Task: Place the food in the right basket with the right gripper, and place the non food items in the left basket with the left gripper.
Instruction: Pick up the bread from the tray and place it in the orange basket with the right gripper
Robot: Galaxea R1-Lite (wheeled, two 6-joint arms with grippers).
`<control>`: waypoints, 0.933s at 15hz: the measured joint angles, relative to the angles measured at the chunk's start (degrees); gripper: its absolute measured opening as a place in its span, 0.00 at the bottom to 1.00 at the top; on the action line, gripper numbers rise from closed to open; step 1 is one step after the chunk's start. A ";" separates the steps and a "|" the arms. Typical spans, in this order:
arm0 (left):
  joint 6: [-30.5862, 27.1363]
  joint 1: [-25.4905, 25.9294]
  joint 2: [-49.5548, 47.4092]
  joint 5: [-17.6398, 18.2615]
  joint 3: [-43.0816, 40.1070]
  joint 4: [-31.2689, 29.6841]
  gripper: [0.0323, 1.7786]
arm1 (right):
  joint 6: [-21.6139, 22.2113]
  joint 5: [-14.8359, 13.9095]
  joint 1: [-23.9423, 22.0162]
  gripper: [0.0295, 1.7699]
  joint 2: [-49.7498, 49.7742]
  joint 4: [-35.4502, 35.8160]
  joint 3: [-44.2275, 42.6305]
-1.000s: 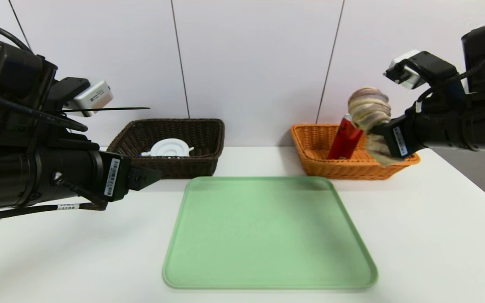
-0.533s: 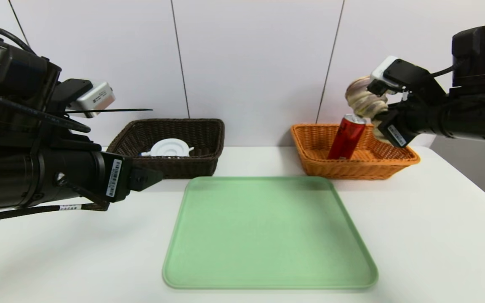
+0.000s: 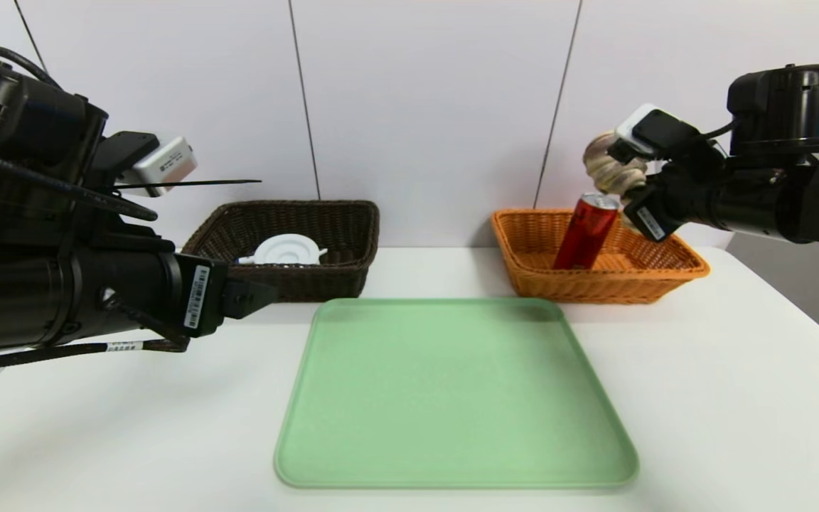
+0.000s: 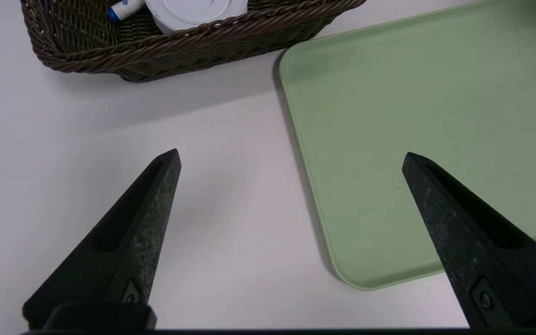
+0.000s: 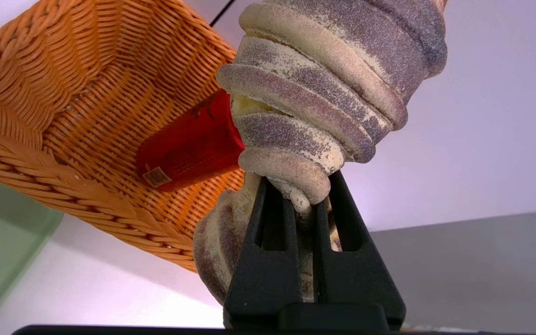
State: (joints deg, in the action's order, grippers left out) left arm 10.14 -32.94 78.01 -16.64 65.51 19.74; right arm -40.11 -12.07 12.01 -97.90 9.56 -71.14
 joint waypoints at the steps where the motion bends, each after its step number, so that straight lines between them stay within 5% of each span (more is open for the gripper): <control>1: -0.01 -0.07 0.13 0.13 -0.02 -0.30 0.95 | 2.60 0.02 -0.79 0.06 0.20 -0.24 -0.18; 14: -0.11 -0.11 0.62 0.24 0.02 -0.43 0.95 | 25.65 1.68 -10.96 0.06 0.02 0.13 0.52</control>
State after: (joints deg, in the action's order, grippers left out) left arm 10.03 -33.05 78.63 -16.40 65.54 19.31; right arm -14.46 -10.39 1.05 -97.88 9.69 -70.62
